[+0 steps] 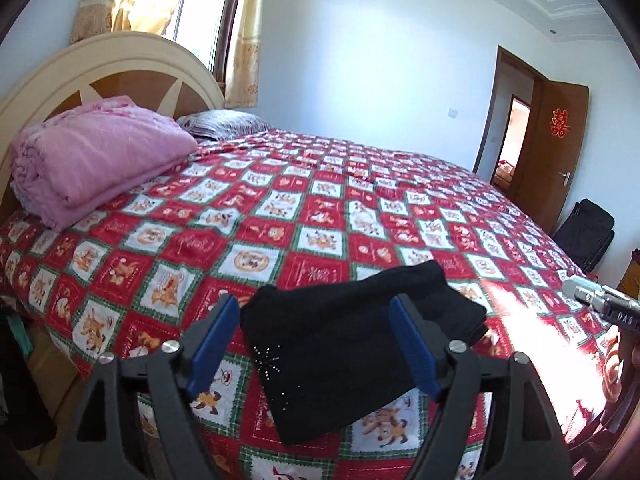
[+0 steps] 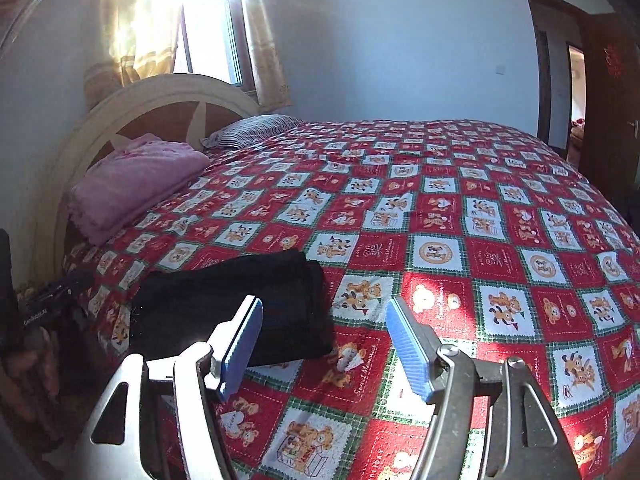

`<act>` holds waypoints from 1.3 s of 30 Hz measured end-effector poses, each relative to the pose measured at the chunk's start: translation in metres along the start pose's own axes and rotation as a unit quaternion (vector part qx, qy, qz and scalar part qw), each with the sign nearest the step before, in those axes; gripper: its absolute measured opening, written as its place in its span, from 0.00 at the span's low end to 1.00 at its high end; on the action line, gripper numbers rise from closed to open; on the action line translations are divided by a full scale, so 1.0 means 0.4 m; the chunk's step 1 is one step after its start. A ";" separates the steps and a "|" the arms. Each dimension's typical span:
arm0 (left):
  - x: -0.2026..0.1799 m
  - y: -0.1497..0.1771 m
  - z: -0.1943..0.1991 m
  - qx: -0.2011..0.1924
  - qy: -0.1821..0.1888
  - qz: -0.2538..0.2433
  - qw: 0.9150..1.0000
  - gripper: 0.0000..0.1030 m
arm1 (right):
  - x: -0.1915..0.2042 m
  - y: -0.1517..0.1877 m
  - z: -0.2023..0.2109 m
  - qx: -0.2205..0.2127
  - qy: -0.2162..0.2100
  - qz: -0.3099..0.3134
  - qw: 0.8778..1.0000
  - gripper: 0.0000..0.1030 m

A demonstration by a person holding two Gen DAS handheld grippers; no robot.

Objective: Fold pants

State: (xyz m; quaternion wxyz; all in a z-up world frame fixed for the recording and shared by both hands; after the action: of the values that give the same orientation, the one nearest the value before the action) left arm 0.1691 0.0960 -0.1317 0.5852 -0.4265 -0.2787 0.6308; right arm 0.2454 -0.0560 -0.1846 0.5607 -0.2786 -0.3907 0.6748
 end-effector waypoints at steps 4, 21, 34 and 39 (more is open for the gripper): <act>-0.013 -0.013 0.018 -0.009 -0.002 -0.006 1.000 0.79 | 0.027 -0.003 0.029 -0.008 -0.013 0.007 1.000 0.65; -0.040 -0.015 0.033 -0.017 -0.006 -0.020 1.000 0.96 | 0.091 0.001 0.079 -0.028 -0.031 0.037 0.998 0.71; -0.040 -0.022 0.041 -0.020 -0.003 -0.025 0.999 0.97 | 0.089 -0.010 0.097 -0.041 -0.026 0.039 0.998 0.72; -0.038 -0.019 0.037 -0.017 -0.005 -0.024 1.000 0.97 | 0.093 -0.009 0.098 -0.042 -0.025 0.042 0.998 0.72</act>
State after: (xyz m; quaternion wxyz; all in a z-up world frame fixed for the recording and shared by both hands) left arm 0.1594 0.0845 -0.1150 0.5915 -0.4267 -0.3023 0.6136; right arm 0.2076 -0.0278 -0.1581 0.5099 -0.3005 -0.4205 0.6876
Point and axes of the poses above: each gripper's, at about its wrist camera, not at the fingertips, and z roughly against the way its jaws point, x to its left, y to its underside, the point moved 9 cm from there along -z, roughly the way its jaws point, and after that the axes turned 7 degrees about y, right-handed, at the moved point
